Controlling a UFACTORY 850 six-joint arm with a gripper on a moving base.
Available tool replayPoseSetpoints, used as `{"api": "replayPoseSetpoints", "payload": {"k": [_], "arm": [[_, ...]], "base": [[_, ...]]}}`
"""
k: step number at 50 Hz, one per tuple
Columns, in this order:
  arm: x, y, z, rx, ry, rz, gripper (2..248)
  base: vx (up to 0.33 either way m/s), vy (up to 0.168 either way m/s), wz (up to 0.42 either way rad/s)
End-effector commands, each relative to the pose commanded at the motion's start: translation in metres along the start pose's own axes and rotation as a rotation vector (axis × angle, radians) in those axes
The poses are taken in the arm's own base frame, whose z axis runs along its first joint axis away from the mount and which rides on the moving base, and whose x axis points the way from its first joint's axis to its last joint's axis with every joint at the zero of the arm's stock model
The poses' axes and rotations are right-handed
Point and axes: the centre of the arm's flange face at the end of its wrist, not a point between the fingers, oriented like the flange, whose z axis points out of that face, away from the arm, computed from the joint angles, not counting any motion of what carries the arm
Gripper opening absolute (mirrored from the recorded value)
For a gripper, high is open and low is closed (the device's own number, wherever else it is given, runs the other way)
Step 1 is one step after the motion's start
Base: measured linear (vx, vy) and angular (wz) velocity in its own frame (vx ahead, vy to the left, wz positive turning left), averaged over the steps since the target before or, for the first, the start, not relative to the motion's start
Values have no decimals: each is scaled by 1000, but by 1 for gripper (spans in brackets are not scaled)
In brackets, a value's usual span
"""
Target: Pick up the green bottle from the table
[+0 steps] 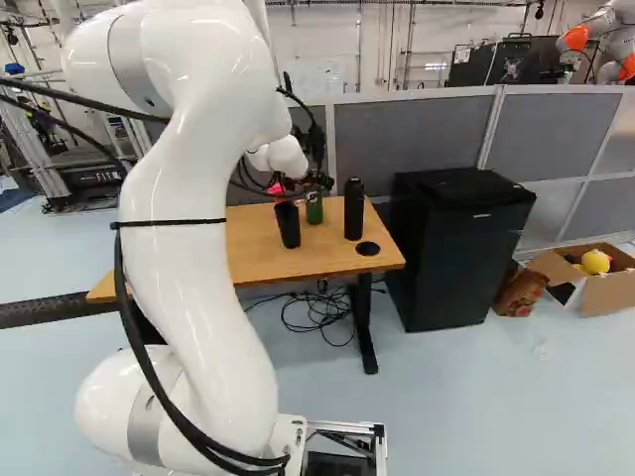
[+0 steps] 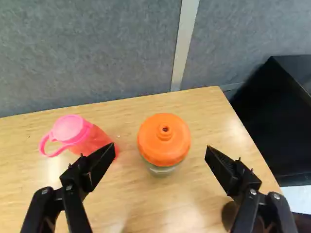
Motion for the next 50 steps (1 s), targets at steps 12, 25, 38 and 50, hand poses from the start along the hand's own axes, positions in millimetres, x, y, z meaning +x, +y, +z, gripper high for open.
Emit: {"api": "replayPoseSetpoints", "payload": {"k": [12, 25, 38, 50], "arm": [[1, 8, 28, -9, -34, 8, 247], [13, 11, 50, -12, -20, 10, 247], [20, 11, 62, -12, -7, 10, 247], [21, 11, 63, -12, -6, 10, 148]], "base": [[0, 0, 0], [0, 0, 0], [0, 0, 0], [0, 0, 0]]}}
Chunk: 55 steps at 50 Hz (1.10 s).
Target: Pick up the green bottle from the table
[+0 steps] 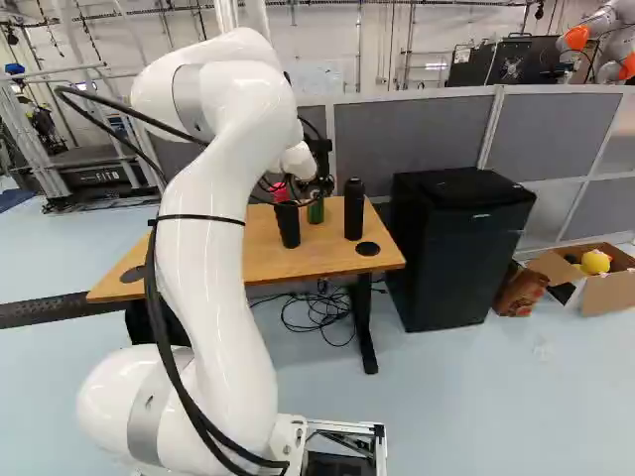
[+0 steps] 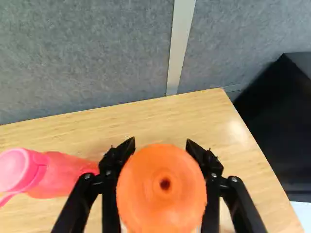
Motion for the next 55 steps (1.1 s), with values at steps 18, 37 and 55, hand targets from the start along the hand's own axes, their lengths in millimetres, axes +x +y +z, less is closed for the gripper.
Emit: {"api": "replayPoseSetpoints", "payload": {"k": [18, 37, 55], "arm": [[2, 0, -2, 0, 4, 0, 121], [10, 0, -30, 0, 23, 0, 121], [18, 1, -64, -1, 83, 1, 121]], "base": [[0, 0, 0], [0, 0, 0], [0, 0, 0]]}}
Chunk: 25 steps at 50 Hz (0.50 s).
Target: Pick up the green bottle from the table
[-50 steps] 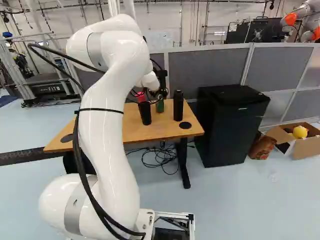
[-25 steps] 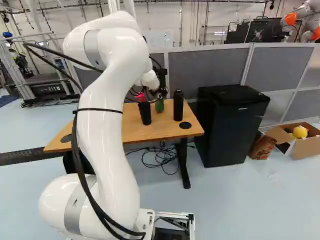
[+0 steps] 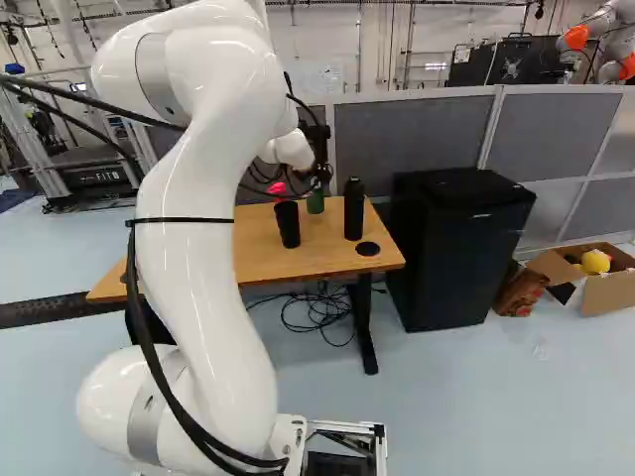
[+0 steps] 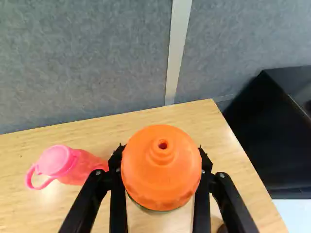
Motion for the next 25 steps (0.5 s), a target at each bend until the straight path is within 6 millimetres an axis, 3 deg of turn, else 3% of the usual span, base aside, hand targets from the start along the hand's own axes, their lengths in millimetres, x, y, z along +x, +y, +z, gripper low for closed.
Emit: {"api": "replayPoseSetpoints", "payload": {"k": [25], "arm": [[14, 9, -50, -12, 110, 8, 121]], "base": [[0, 0, 0]]}}
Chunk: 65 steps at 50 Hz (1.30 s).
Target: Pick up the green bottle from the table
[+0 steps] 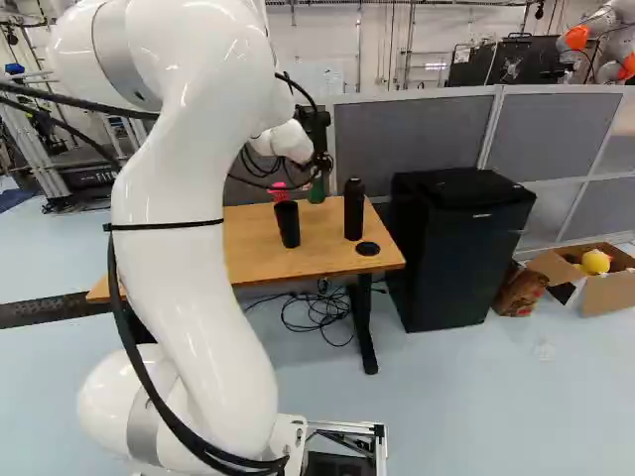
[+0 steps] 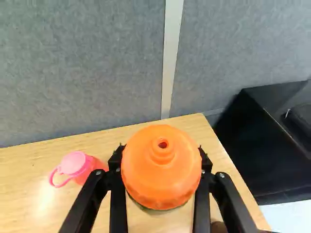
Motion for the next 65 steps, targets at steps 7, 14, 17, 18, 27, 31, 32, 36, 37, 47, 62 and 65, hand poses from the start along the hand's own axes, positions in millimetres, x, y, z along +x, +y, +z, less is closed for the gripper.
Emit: {"api": "replayPoseSetpoints", "payload": {"k": [7, 14, 17, 18, 27, 31, 32, 36, 37, 47, 62, 65], "arm": [[4, 3, -15, -5, 31, 2, 121], [8, 6, -31, -9, 60, 5, 121], [10, 8, -37, -11, 70, 6, 121], [10, 8, -40, -11, 73, 6, 121], [13, 11, -60, -17, 94, 8, 121], [13, 13, -70, -19, 100, 9, 121], [13, 13, -72, -19, 101, 10, 121], [14, 13, -81, -20, 107, 10, 121], [14, 13, -84, -21, 109, 10, 121], [14, 14, -109, -23, 125, 11, 121], [10, 15, -144, -25, 147, 12, 121], [7, 15, -150, -26, 148, 12, 121]], "base": [[0, 0, 0], [0, 0, 0], [0, 0, 0], [0, 0, 0], [0, 0, 0], [0, 0, 0], [0, 0, 0], [0, 0, 0], [0, 0, 0], [0, 0, 0], [0, 0, 0], [0, 0, 0]]}}
